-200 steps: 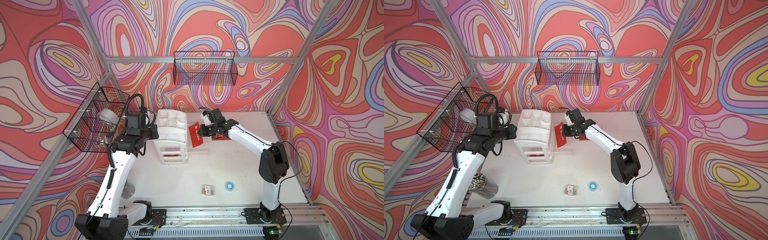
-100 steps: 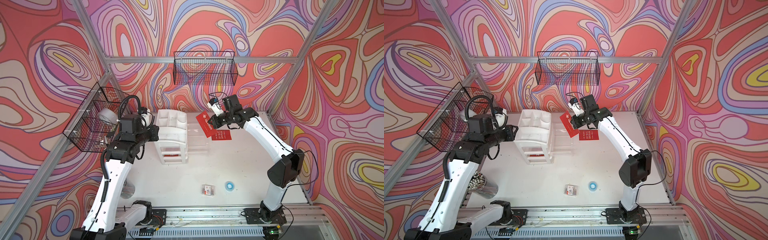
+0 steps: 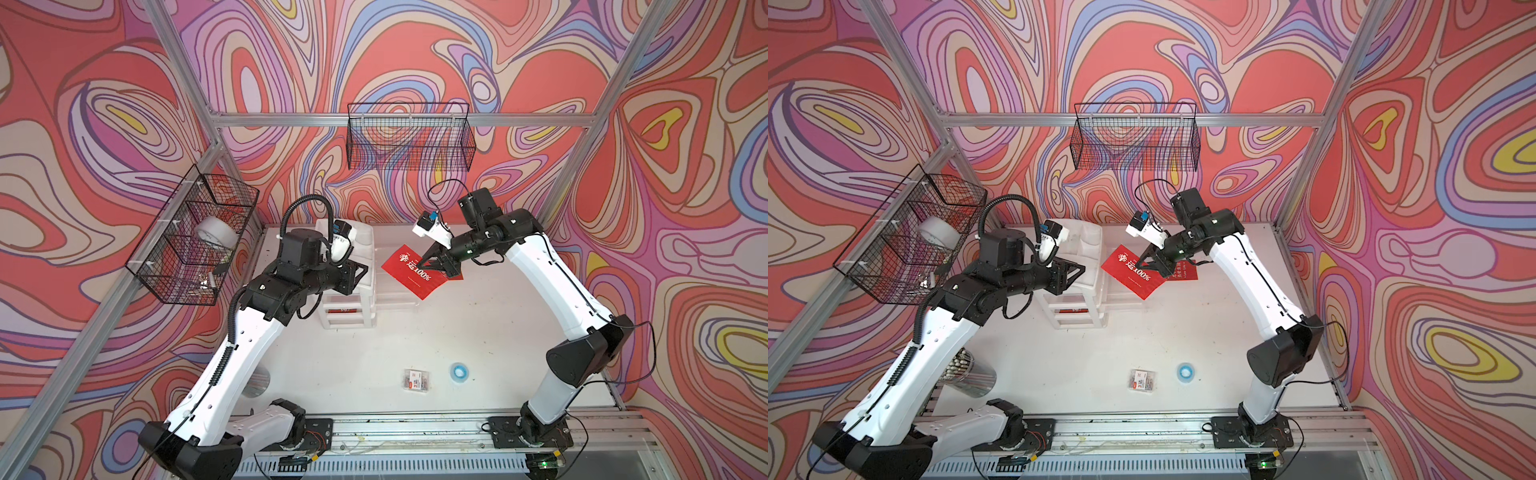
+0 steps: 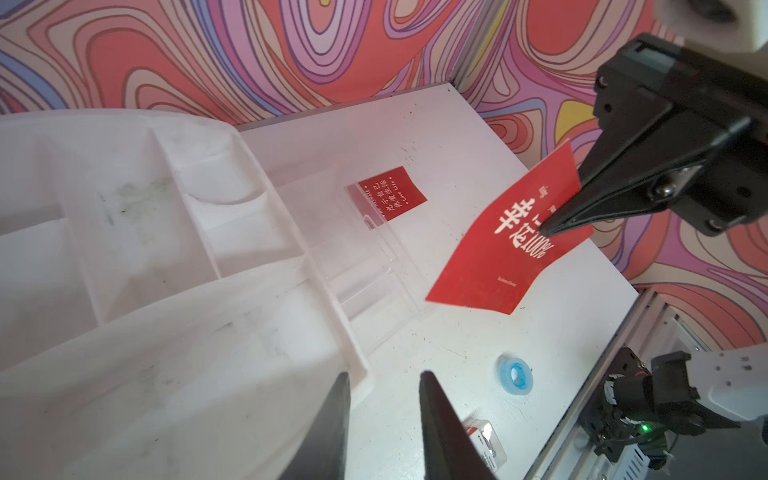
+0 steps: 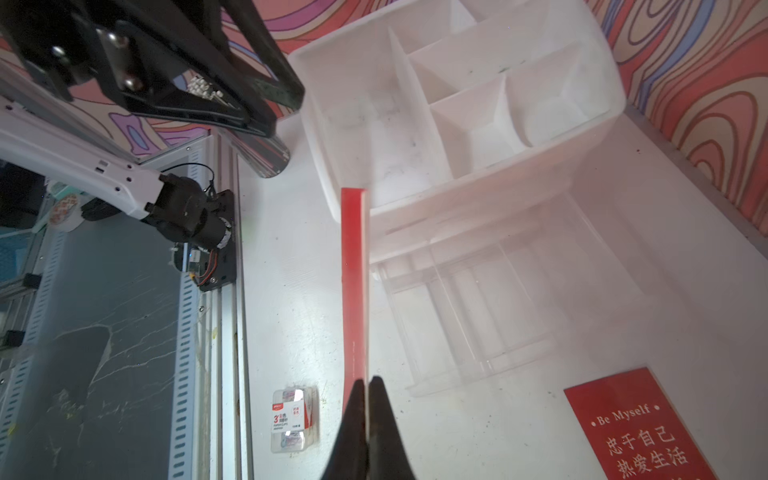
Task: Take the postcards out of the drawer
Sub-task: Place the postcard at the center of the board.
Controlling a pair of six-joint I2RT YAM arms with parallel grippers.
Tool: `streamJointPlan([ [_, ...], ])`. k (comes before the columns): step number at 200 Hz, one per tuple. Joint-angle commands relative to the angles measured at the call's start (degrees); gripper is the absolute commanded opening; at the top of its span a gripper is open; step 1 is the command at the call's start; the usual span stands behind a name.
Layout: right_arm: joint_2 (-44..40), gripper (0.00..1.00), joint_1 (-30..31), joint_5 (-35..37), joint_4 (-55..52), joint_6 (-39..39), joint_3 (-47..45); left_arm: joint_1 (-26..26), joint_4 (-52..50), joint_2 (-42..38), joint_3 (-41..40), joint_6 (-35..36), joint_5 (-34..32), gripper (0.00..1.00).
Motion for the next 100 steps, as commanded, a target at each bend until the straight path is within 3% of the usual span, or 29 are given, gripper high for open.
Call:
streamJointPlan([
  [1,2.7,0.0,0.1,-5.0,-7.2,-5.4,1.3,-1.8,3.0,0.5,0.1,2.7,5.0,0.32],
  [100,2.0,0.0,0.3,-8.7,-7.8,-8.9,0.5,-5.6,4.9,5.1,3.7,4.7,8.4,0.34],
])
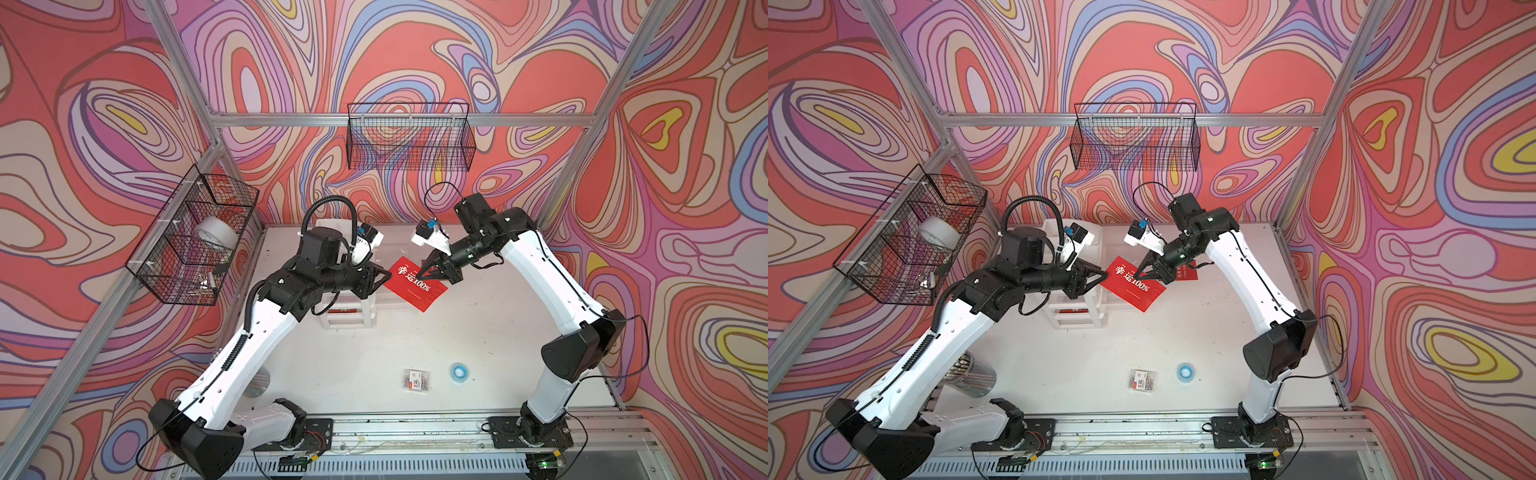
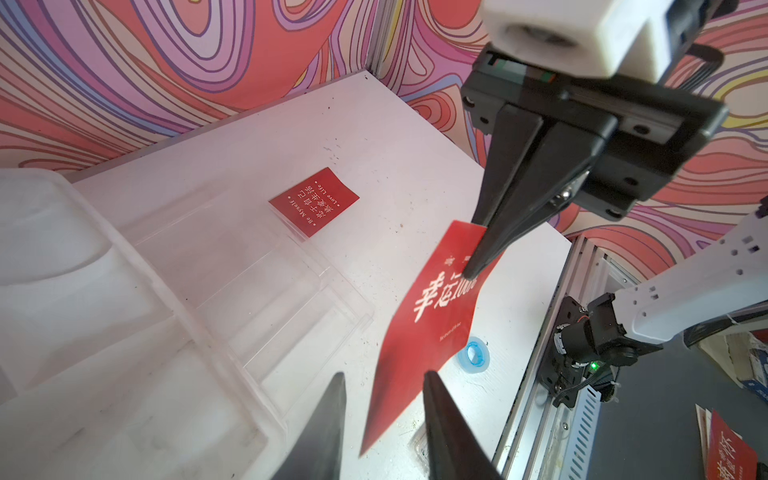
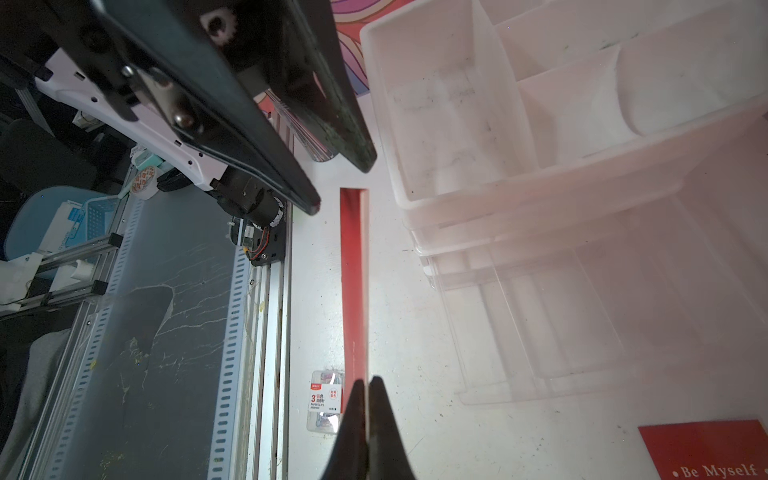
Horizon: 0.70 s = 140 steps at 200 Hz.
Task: Take the postcards out of the drawer
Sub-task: Place the postcard at the center of the board.
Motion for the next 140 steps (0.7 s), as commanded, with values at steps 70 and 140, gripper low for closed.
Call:
streamJointPlan([
  [70,0.0,0.0,0.3,-3.9,-0.6,-3.3,-0.5,-1.1,0.6,2.6,3.9,1.8,7.5,0.34],
  [140,0.0,0.0,0.4,-4.8,0.2,-3.8,-0.8,-2.2,-1.3,4.5,5.2,3.0,8.6,0.3],
])
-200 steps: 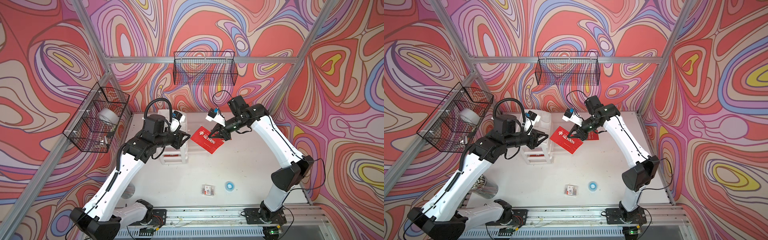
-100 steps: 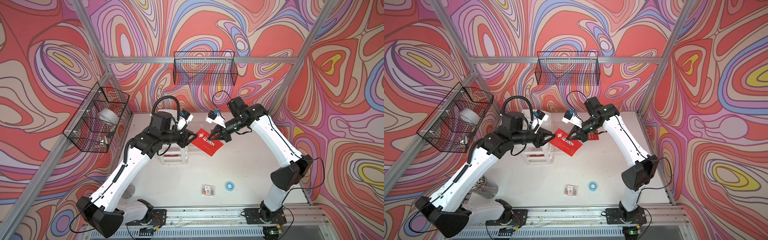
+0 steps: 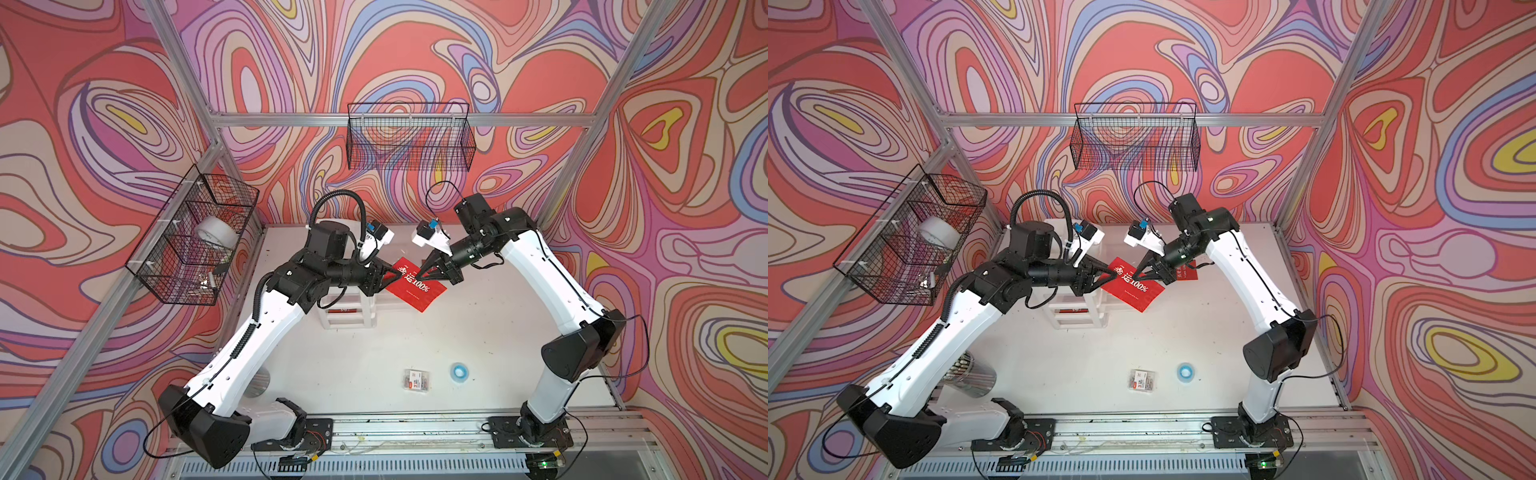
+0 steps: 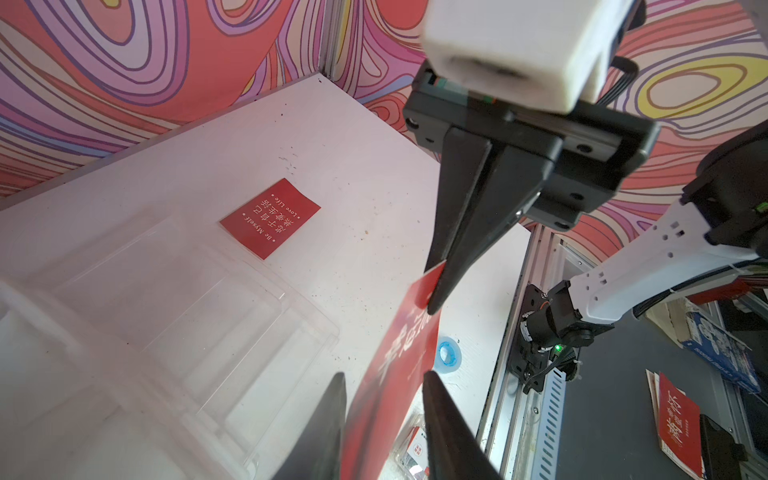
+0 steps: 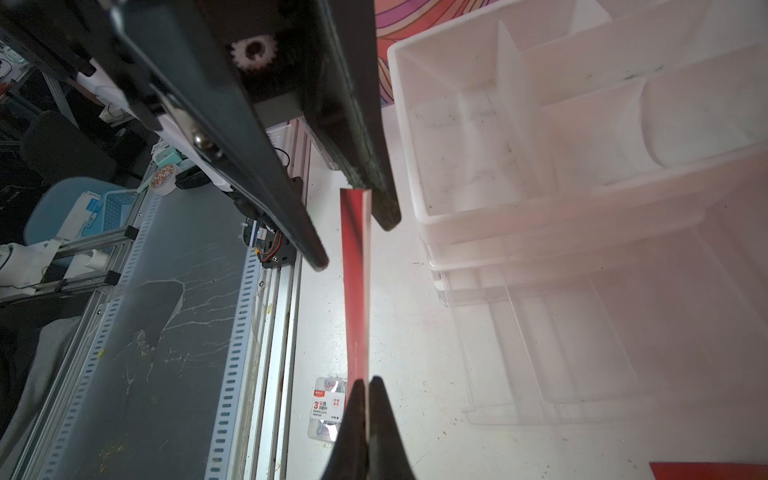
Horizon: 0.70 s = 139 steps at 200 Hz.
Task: Take the postcards out of the drawer
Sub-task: Place the postcard at the center of the board.
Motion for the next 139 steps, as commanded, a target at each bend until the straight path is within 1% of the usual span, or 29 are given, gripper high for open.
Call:
streamJointPlan([
  [1,0.0,0.0,0.3,-1.8,0.6,-0.7,-0.8,-1.0,-1.4,0.9,1.8,1.6,2.1,0.3],
  [46,-0.4,0.0,0.3,-2.4,1.3,-0.7,-1.4,-1.3,-1.4,1.9,2.1,1.8,2.6,0.19],
  [73,-0.6,0.0,0.3,-2.8,1.4,-1.2,-2.0,-1.4,-1.6,2.5,2.1,1.8,2.5,0.14],
  [84,-0.5,0.0,0.3,-2.8,1.5,-1.3,-2.1,-1.4,-1.7,2.7,2.2,1.8,2.4,0.1],
  [110,-0.5,0.0,0.3,-2.7,1.8,-1.3,-2.7,-1.5,-1.7,2.8,2.2,1.6,2.1,0.04],
  [139,-0.5,0.0,0.3,-2.8,2.1,-1.3,-3.2,-1.5,-1.4,2.5,2.0,1.5,1.7,0.0],
])
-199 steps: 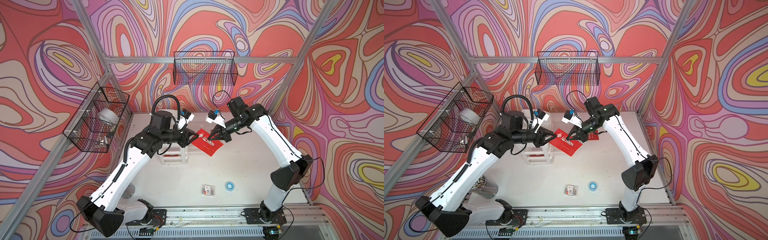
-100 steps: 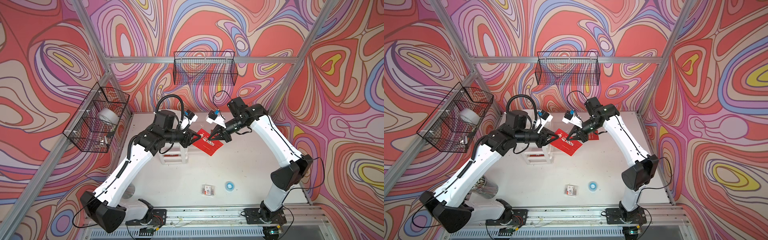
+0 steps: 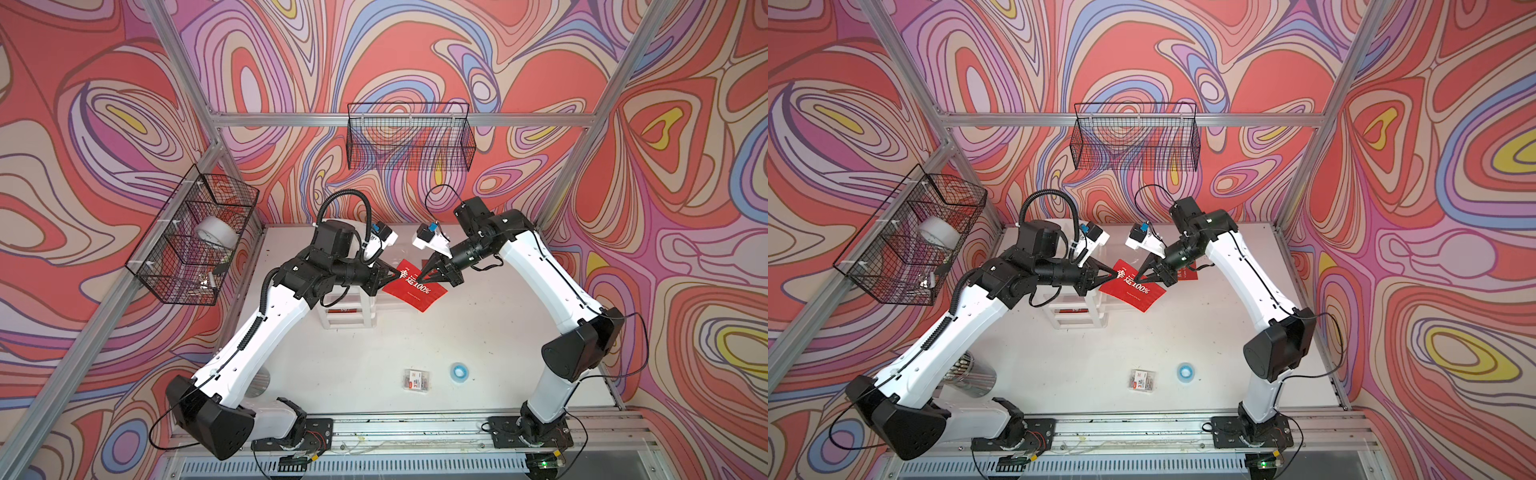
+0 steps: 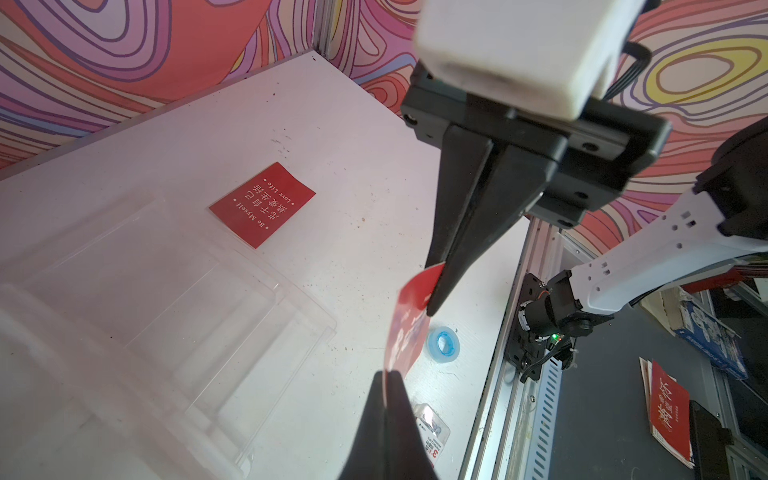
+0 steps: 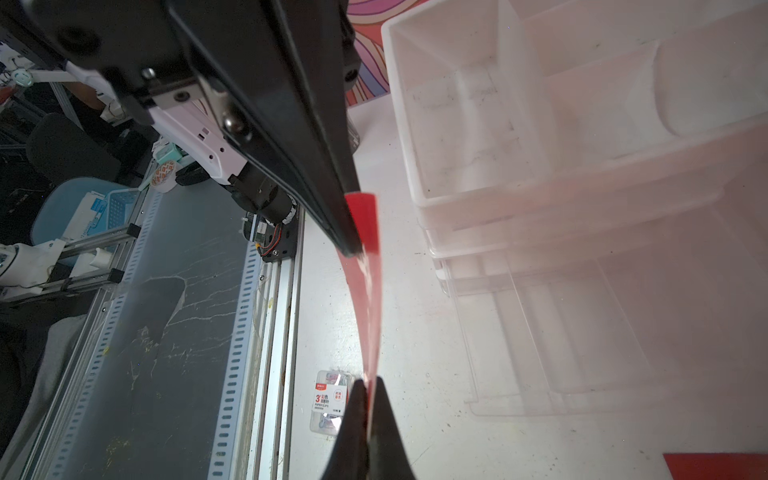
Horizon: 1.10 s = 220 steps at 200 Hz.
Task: Take the postcards out of the drawer
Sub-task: Place the postcard at the center of the board.
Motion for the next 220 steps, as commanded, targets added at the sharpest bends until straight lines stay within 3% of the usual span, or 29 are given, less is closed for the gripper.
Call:
streamJointPlan([
  [1,-0.5,0.0,0.7,-2.9,1.7,-0.8,-0.6,-1.1,0.3,0.3,1.2,1.0,1.3,0.0],
  [28,-2.3,0.0,0.7,-2.7,2.8,0.3,-1.1,-1.2,1.9,-0.6,0.2,0.0,-1.1,0.0],
  [58,-3.3,0.14,0.5,-1.8,6.8,3.6,-2.8,-1.2,3.8,-2.0,-1.4,-1.0,-2.3,0.0],
  [118,-6.5,0.26,-3.1,-1.3,18.5,13.5,-6.8,-1.2,5.8,-4.4,-3.3,-2.8,-5.0,0.0],
  [162,-9.5,0.32,-8.4,-3.6,32.4,26.9,-12.8,-1.2,6.2,-4.9,-2.7,-4.5,-8.0,0.0],
  [200,-14.0,0.34,-11.2,-3.4,53.8,44.6,-25.1,-1.2,8.1,-5.1,-1.4,-7.9,-13.3,0.0],
  [220,-16.6,0.38,-11.5,-2.7,67.1,53.4,-32.7,-1.1,8.9,-3.4,0.7,-12.9,-15.9,0.0],
])
